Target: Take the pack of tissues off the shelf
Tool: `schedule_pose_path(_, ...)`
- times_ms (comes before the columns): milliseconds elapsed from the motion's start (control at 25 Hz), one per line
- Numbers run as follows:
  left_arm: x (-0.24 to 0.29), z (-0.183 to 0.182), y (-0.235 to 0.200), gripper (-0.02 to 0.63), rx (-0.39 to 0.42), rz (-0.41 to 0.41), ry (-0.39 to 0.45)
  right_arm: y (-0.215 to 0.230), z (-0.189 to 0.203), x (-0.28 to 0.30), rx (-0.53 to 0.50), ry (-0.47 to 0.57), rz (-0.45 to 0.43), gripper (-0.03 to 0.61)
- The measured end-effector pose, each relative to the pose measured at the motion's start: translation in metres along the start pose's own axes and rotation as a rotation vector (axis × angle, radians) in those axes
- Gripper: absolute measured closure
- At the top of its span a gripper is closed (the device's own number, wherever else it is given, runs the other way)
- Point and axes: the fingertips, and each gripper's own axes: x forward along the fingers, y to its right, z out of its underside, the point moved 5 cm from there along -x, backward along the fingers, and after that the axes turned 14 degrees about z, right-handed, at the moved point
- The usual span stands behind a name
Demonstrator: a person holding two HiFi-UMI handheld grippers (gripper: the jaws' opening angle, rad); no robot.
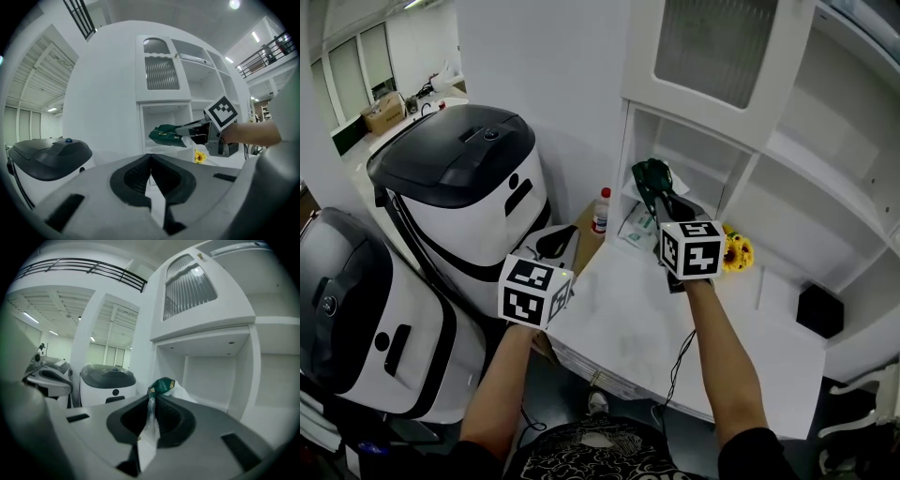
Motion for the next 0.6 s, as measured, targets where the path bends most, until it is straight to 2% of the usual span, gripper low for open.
schedule_pose_path(600, -0.059, 0.009, 0.036, 0.607, -0.005, -0.013, 0.014, -0.032, -0.004, -0.09, 0.038, 0.085, -0.026, 0.551)
